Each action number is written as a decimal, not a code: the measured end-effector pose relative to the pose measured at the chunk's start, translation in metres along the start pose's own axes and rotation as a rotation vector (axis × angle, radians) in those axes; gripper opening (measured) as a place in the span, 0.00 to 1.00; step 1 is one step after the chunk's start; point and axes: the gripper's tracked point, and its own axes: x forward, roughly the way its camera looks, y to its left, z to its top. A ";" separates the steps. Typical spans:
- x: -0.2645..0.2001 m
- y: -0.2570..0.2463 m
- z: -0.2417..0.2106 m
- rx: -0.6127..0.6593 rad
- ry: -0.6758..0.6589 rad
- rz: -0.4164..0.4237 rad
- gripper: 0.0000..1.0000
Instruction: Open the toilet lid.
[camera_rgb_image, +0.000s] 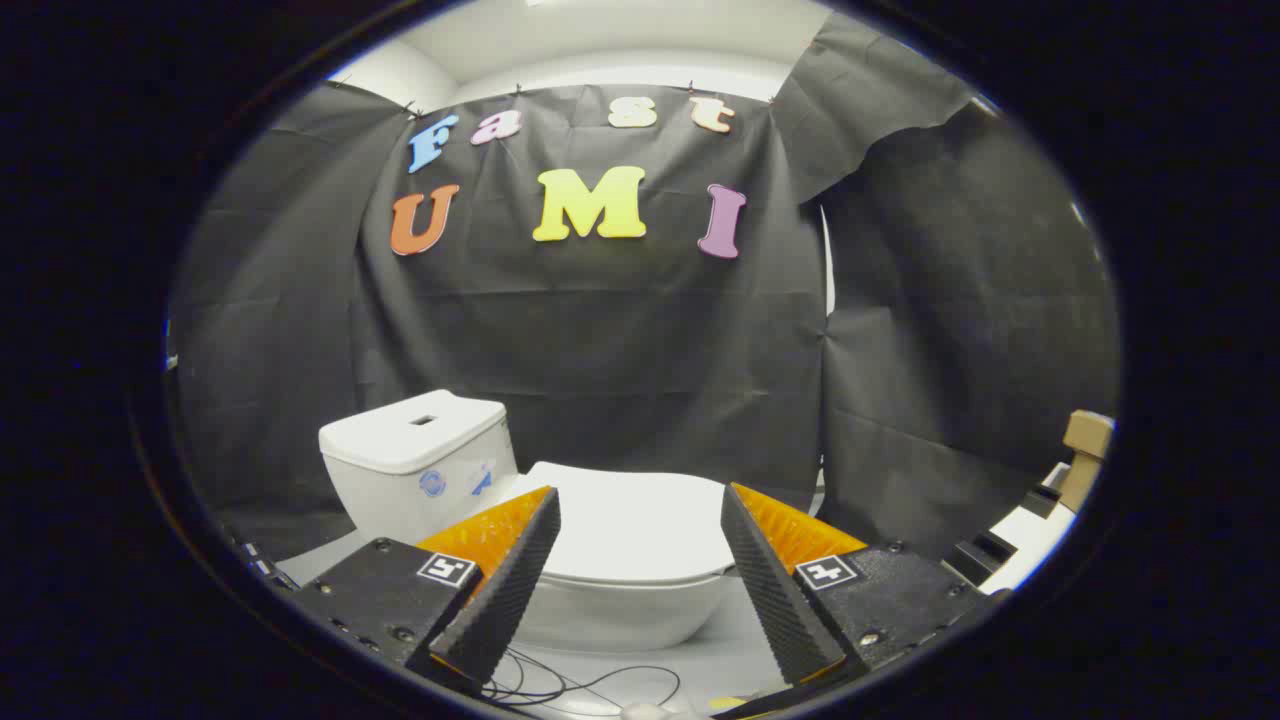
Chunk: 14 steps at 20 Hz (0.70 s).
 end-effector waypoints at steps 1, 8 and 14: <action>0.000 -0.001 0.002 0.000 -0.003 -0.002 1.00; -0.011 -0.008 0.035 -0.003 -0.052 -0.024 1.00; -0.017 -0.008 0.042 0.000 -0.049 -0.023 1.00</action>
